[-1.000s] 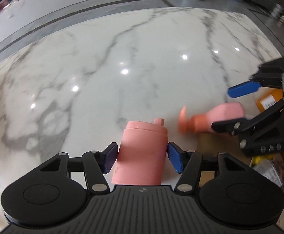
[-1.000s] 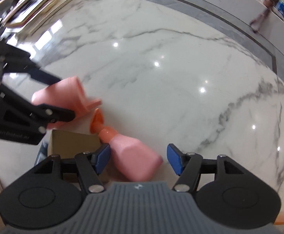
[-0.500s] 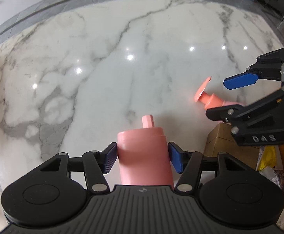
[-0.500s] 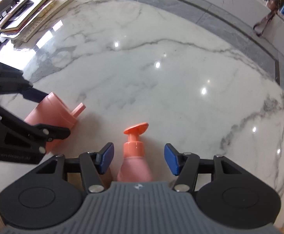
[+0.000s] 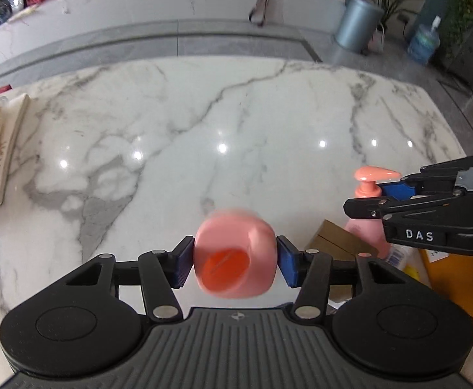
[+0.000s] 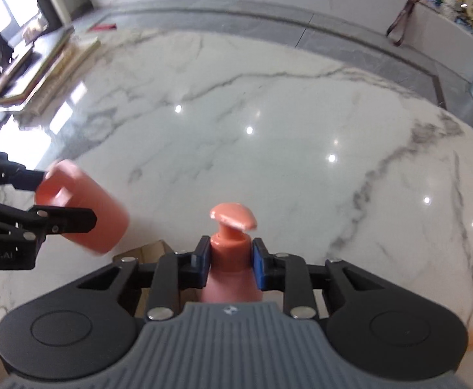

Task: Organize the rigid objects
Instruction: 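Grasp the pink pump bottle with the right tool while the left tool grasps the pink cup, then carry the pink bottle and cup into the orange box and release both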

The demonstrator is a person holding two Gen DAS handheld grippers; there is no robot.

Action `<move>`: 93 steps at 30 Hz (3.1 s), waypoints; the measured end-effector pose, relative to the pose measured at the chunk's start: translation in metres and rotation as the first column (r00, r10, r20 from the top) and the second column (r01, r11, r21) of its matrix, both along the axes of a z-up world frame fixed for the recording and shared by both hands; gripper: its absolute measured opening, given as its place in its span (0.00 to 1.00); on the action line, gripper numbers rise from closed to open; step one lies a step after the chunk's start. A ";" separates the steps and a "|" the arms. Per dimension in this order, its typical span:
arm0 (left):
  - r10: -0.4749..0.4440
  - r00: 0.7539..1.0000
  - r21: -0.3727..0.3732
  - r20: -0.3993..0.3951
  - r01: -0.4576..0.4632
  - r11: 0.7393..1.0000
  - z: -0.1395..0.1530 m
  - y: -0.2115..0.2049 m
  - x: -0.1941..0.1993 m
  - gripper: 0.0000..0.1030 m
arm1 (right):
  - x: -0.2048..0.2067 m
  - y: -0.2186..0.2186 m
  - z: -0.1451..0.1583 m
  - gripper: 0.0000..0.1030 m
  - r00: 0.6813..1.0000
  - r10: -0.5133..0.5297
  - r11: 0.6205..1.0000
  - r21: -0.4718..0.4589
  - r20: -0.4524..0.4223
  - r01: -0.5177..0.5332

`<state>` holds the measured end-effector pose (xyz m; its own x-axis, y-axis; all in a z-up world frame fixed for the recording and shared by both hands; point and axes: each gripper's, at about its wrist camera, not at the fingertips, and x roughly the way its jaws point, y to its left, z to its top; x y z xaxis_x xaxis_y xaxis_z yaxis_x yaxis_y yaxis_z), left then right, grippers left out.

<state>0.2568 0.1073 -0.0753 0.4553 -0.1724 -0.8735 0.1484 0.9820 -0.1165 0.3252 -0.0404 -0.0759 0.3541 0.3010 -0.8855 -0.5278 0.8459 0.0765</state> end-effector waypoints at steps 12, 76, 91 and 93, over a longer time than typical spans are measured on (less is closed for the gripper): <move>-0.023 0.984 0.003 0.177 0.023 1.000 0.075 -0.051 -0.067 0.59 | -0.072 -0.064 0.063 0.26 0.978 -0.154 0.961 0.252 0.143 0.114; -0.664 0.746 0.348 -0.049 0.636 0.689 0.005 -0.303 -0.004 0.71 | -0.023 -0.256 0.000 0.26 0.915 -0.403 0.870 0.314 0.011 0.380; -0.300 0.954 0.000 -0.020 0.300 0.954 0.029 -0.243 -0.024 0.56 | -0.018 -0.229 0.002 0.35 0.961 -0.273 0.940 0.226 0.052 0.255; -0.283 0.959 -0.027 -0.019 0.282 0.959 0.027 -0.240 -0.024 0.45 | -0.021 -0.231 0.003 0.40 0.962 -0.268 0.940 0.230 0.047 0.251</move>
